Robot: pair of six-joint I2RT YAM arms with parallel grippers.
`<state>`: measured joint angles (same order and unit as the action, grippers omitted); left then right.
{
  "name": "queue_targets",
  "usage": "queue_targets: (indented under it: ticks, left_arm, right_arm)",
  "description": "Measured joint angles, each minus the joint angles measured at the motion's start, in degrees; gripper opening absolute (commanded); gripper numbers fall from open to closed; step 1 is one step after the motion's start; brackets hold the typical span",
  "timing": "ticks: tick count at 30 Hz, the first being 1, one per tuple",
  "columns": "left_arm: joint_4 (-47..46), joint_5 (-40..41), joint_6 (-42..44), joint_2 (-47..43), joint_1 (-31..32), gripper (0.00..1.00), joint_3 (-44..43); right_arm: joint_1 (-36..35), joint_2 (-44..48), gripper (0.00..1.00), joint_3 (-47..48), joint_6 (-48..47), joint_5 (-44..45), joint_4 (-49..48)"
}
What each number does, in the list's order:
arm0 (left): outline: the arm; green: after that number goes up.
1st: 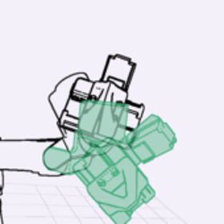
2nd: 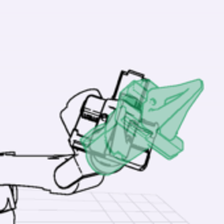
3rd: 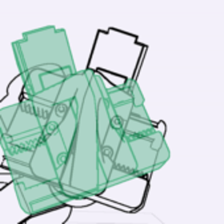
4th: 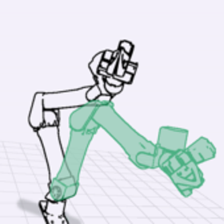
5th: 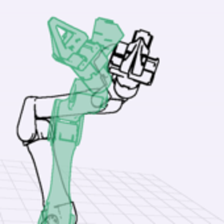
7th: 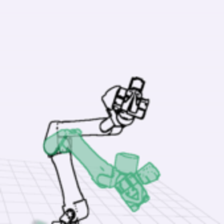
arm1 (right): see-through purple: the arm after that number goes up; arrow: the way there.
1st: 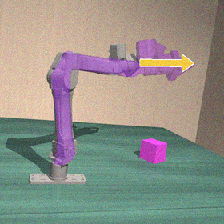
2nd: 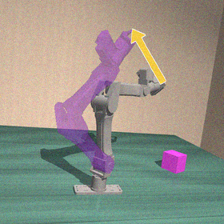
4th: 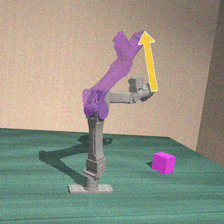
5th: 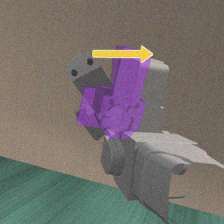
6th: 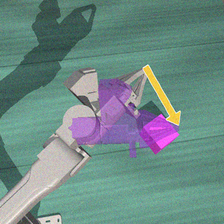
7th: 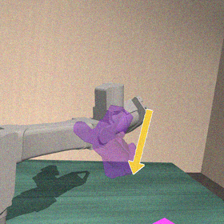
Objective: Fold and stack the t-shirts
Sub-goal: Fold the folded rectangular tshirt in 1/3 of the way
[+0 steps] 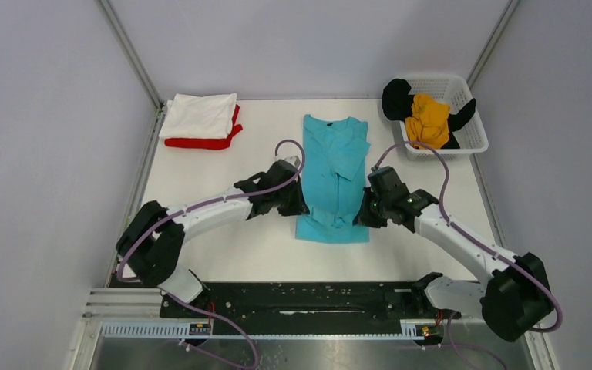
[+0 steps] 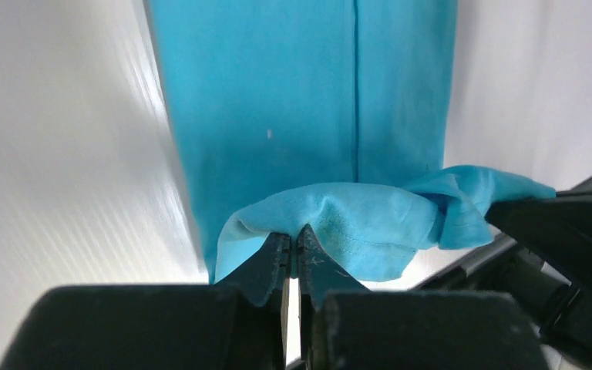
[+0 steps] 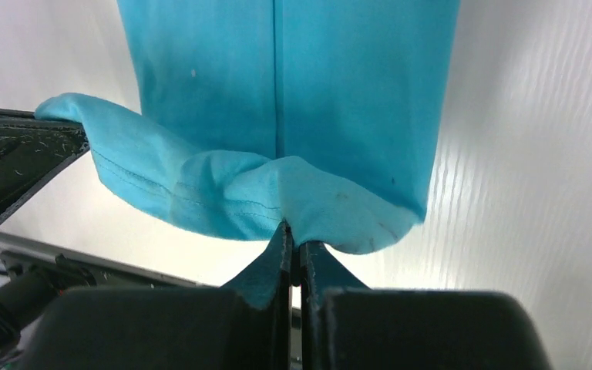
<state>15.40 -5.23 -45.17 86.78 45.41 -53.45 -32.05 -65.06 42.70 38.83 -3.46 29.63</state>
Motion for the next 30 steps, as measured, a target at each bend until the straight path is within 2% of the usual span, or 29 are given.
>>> queue_targets:
  ticks: [12,16,21,22,23,24,25,27,28,29,30]
  left_arm:
    - [2.2,0.3,5.2,15.1,-7.9,0.0,-16.7]
    - [3.3,0.3,6.7,19.0,-8.9,0.11,-21.7]
    - [4.2,0.1,7.8,23.0,-9.7,0.14,-25.9]
    - [4.4,0.1,7.9,23.9,-9.9,0.17,-26.6]
    - [4.6,0.0,8.0,25.0,-10.3,0.23,-27.6]
    - [4.8,0.0,8.2,26.2,-10.6,0.31,-28.6]
    - [5.0,0.0,8.5,27.2,-10.9,0.43,-29.6]
    - [5.9,-0.6,8.9,29.5,-11.8,0.66,-32.3]
    - [6.2,-1.1,9.1,30.4,-12.4,0.78,-33.7]
    - [6.4,-1.7,9.4,30.7,-12.9,0.92,-34.5]
    - [6.2,-2.3,9.6,30.7,-13.3,0.98,-34.8]
  right_arm:
    - [9.0,-16.5,0.0,11.5,-5.7,-0.7,-4.7]
    - [10.8,-21.1,0.0,15.0,-6.8,-1.0,-5.2]
    - [13.2,-26.7,0.05,18.8,-7.6,-2.2,-6.1]
    - [13.6,-28.2,0.08,19.8,-7.7,-2.4,-6.3]
    - [14.0,-29.6,0.21,20.7,-7.8,-2.8,-6.4]
    - [14.5,-31.2,0.36,22.0,-7.9,-3.3,-6.4]
    - [15.0,-32.7,0.62,23.1,-7.9,-3.8,-6.5]
    - [16.2,-35.6,0.87,25.7,-7.9,-4.9,-6.7]
    - [16.7,-36.4,0.98,26.6,-7.7,-5.3,-6.8]
    - [17.1,-36.9,0.99,27.4,-8.0,-5.5,-6.8]
    - [17.5,-37.0,0.99,27.8,-8.2,-5.8,-6.8]
